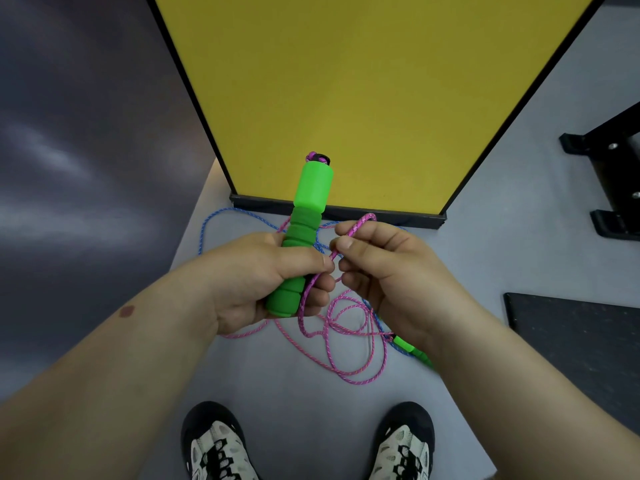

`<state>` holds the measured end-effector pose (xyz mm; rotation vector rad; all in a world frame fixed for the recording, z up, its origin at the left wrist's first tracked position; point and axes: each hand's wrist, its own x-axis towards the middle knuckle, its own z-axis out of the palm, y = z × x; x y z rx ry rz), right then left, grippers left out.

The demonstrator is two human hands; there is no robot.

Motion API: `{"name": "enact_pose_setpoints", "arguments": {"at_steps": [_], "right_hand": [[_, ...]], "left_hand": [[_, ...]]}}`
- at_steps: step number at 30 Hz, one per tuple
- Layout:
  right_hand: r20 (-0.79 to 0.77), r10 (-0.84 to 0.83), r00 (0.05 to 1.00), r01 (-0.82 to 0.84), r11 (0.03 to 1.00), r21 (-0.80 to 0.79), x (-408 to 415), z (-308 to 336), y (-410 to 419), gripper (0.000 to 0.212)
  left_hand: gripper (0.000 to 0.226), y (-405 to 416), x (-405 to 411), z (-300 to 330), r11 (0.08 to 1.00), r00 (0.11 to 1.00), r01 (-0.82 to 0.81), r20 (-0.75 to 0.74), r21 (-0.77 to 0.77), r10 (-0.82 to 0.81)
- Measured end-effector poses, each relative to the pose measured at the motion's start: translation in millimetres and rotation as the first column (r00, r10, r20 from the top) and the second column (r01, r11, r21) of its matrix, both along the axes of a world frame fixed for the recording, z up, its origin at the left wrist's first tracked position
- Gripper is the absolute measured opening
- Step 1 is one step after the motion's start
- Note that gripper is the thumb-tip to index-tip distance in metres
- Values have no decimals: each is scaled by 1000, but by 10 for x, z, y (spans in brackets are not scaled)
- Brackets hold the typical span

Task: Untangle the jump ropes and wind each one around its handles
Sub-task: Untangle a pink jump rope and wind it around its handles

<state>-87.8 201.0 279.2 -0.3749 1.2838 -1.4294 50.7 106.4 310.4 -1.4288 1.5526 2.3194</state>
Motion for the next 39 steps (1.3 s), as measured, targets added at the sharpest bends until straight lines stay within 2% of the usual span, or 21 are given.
{"name": "enact_pose_setpoints", "arguments": {"at_steps": [11, 14, 20, 23, 29, 35, 39], "right_hand": [[56, -351, 935, 350, 936, 30, -221, 6, -30, 6], [81, -305, 949, 302, 952, 41, -193, -12, -26, 5], [47, -6, 999, 6, 1000, 3, 24, -7, 2, 11], [0, 41, 999, -41, 999, -6, 51, -10, 15, 15], [-3, -134, 991, 134, 991, 16, -41, -16, -7, 12], [49, -352, 935, 349, 935, 57, -191, -12, -23, 7], [81, -342, 936, 336, 939, 79, -174, -32, -22, 3]], "left_hand": [[8, 4, 6, 11, 1000, 1000, 16, 4, 0, -16], [8, 1, 6, 8, 1000, 1000, 16, 1, -2, -16], [8, -12, 1, 1, 1000, 1000, 6, -10, -7, -6], [9, -17, 3, -6, 1000, 1000, 7, -9, -17, -7], [9, -13, 3, -11, 1000, 1000, 4, 2, -13, -4], [8, -9, 6, 7, 1000, 1000, 8, 2, -2, -8], [8, -8, 7, 8, 1000, 1000, 7, 1, 0, -7]]}}
